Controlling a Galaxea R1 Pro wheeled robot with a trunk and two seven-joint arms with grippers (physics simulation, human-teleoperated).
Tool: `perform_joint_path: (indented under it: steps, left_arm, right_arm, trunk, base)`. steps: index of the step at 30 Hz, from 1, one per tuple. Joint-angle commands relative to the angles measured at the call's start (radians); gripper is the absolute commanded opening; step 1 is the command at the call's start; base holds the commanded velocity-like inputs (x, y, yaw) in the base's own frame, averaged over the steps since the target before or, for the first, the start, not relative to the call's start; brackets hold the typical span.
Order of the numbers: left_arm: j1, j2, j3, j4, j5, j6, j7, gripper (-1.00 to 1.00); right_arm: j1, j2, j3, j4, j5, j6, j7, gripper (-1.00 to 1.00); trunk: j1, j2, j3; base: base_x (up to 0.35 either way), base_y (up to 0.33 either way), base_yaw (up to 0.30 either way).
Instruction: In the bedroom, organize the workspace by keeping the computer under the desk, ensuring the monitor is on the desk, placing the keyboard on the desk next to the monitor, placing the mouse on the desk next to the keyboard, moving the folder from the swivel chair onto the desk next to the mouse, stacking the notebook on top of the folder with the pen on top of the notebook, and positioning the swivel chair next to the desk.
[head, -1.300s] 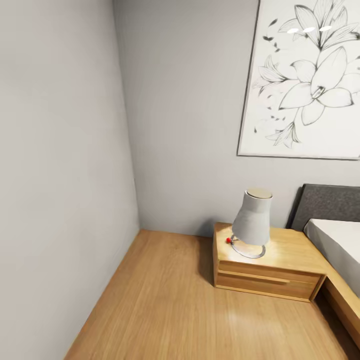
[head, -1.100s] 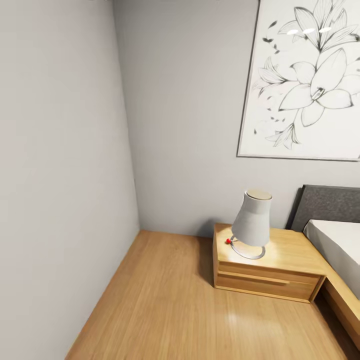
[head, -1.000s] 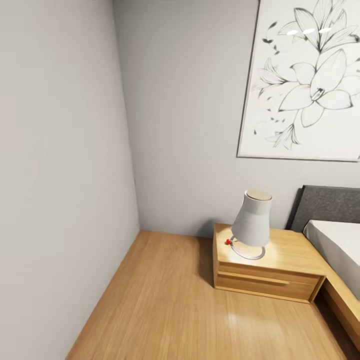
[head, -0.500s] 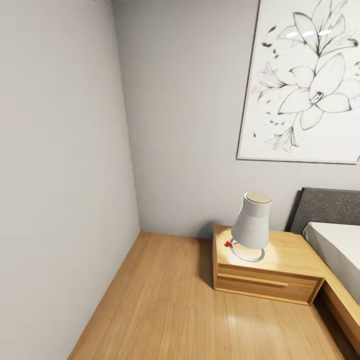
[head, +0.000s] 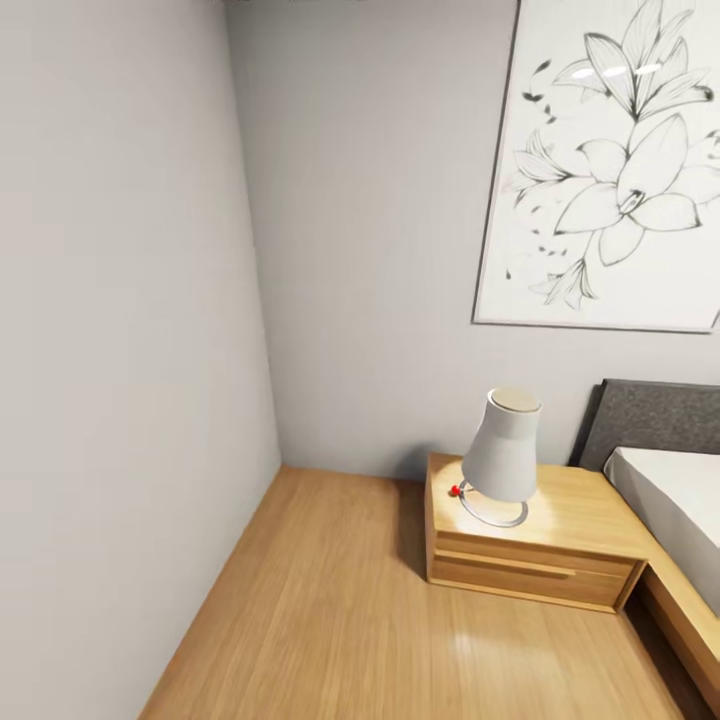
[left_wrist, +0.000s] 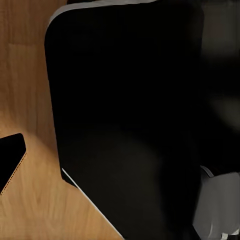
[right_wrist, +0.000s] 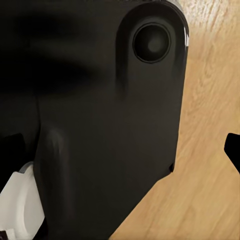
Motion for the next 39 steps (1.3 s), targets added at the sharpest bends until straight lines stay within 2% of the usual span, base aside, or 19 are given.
perform_joint_path:
  steps: [1, 18, 25, 35, 38, 39]
  left_arm:
    - [0.000, 0.001, 0.000, -0.009, 0.000, 0.001, 0.000, 1.00]
    - [-0.001, 0.030, 0.002, -0.147, 0.000, 0.003, -0.010, 1.00]
    - [-0.001, 0.046, 0.001, -0.196, 0.000, 0.002, -0.016, 1.00]
    - [-0.001, 0.062, 0.005, -0.270, 0.002, 0.002, -0.021, 1.00]
    - [-0.001, 0.079, 0.007, -0.300, 0.004, 0.001, -0.042, 1.00]
    - [0.000, 0.092, 0.010, -0.319, 0.018, 0.001, -0.076, 1.00]
  right_arm:
    - [-0.001, 0.000, 0.000, 0.001, 0.000, 0.001, -0.001, 1.00]
    - [-0.001, -0.001, -0.004, -0.026, -0.001, 0.000, -0.002, 1.00]
    - [-0.001, -0.002, -0.007, -0.091, -0.003, 0.000, -0.001, 1.00]
    - [-0.001, -0.005, -0.010, -0.111, -0.005, 0.000, -0.001, 1.00]
    - [-0.002, -0.005, -0.011, -0.143, -0.005, 0.002, -0.001, 1.00]
    - [-0.002, -0.005, -0.011, -0.182, -0.005, 0.004, 0.000, 1.00]
  trunk:
    - [-0.004, 0.007, 0.002]
    - [-0.069, 0.126, 0.055]
    - [-0.096, 0.175, 0.077]
    - [-0.134, 0.245, 0.109]
    - [-0.146, 0.266, 0.118]
    - [-0.150, 0.273, 0.121]
  base:
    - [0.000, 0.000, 0.000]
    - [0.000, 0.000, 0.000]
    - [0.000, 0.000, 0.000]
    - [0.000, 0.000, 0.000]
    - [0.000, 0.000, 0.000]
    - [0.000, 0.000, 0.000]
